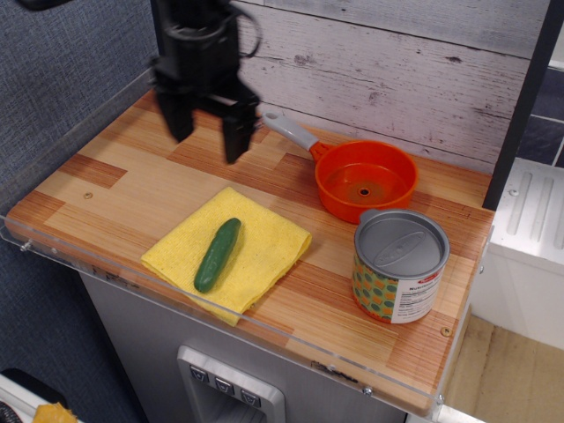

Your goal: Move the red pot to the front left corner of the table

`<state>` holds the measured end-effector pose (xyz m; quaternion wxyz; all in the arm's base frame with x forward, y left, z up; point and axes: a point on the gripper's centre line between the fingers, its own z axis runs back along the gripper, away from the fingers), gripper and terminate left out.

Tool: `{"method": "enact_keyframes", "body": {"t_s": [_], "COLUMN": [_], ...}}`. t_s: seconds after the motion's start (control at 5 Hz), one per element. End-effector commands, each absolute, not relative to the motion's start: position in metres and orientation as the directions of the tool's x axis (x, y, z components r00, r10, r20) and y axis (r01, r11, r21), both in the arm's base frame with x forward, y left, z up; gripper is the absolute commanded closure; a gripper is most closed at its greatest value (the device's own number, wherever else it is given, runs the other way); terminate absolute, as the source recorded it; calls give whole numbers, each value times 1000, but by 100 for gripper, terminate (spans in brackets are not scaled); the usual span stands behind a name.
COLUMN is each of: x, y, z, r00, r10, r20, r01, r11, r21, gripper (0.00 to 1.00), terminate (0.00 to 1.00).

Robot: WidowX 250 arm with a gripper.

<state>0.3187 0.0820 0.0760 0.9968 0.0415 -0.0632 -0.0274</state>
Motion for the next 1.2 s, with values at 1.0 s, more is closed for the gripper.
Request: {"method": "enact_keyframes", "body": {"t_s": [1.0], "x": [361], "y": [-7], "z": [39], "r00": [993], "r10": [-21], "r20": [118], "r01": [24], "r11": [999], "r21": [-28], "gripper": [0], "terminate": [0]}}
